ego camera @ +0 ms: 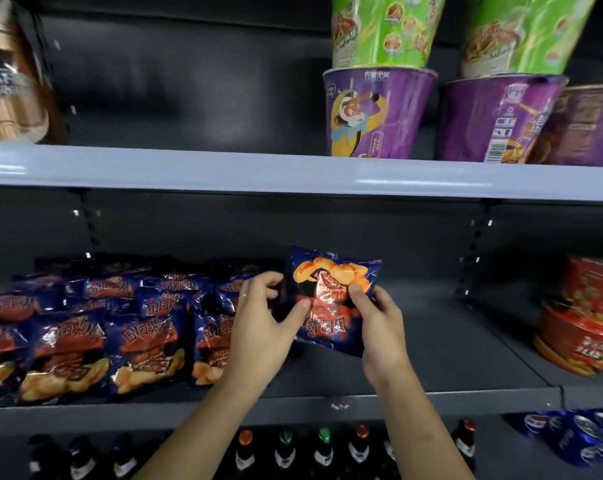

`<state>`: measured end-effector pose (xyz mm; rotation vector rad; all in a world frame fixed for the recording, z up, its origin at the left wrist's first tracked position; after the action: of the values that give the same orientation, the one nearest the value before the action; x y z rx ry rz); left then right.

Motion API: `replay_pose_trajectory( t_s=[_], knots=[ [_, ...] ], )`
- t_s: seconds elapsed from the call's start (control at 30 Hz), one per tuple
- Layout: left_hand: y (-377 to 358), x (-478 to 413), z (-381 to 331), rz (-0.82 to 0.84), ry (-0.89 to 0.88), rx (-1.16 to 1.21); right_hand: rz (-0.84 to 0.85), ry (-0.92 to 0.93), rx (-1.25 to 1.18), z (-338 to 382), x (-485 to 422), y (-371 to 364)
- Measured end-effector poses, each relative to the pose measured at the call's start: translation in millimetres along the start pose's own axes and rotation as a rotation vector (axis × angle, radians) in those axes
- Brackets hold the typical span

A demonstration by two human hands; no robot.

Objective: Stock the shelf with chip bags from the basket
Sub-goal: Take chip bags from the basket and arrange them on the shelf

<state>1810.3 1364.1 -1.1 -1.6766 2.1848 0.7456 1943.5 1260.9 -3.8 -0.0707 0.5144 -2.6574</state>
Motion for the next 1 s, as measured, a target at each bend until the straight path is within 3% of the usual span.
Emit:
replay_pose_trajectory(
  t_s=[0.13, 0.27, 0.4, 0.57, 0.67, 0.73, 0.9, 1.0],
  knots=[
    [-9.7, 7.5, -1.9, -0.008, 0.200, 0.206, -0.017, -0.142, -0.314, -2.2, -3.0, 6.3],
    [-32.0, 20.1, -1.9, 0.281, 0.362, 0.426, 0.043, -0.188, -0.457, -11.7, -4.8, 5.6],
    [-36.4, 9.3, -0.6, 0.308, 0.413, 0.475, 0.103, -0.181, -0.356, -16.6, -6.8, 13.2],
    [-20.6, -19.8, 5.6, 0.446, 0.325, 0.236, -0.109, 0.011, -0.138, -6.0, -23.5, 33.7],
    [-19.9, -29.4, 4.1, 0.514, 0.276, 0.146, -0.029, 0.172, 0.101, 3.7, -23.9, 36.5],
    [-21.7, -33.1, 1.6, 0.529, 0.254, 0.123, 0.026, 0.174, 0.192, 3.3, -28.1, 33.5],
    [-30.0, -30.8, 4.8, 0.312, 0.264, 0.163, 0.028, 0.063, 0.280, -16.8, -37.4, 27.7],
    [-37.1, -26.5, 10.5, 0.263, 0.273, 0.246, -0.096, 0.064, 0.270, -29.0, -44.6, 30.0]
  ],
)
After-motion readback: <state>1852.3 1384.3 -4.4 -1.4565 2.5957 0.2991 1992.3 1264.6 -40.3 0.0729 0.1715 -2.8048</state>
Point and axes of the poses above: each hand's wrist, its own x-axis away from the middle knuckle, its own y-axis out of the back of the hand, z = x × y, the point moved 1 cm from there along -x, towards the middle knuckle, and after that the axes turned 9 degrees about -z, right-handed, at the moved point
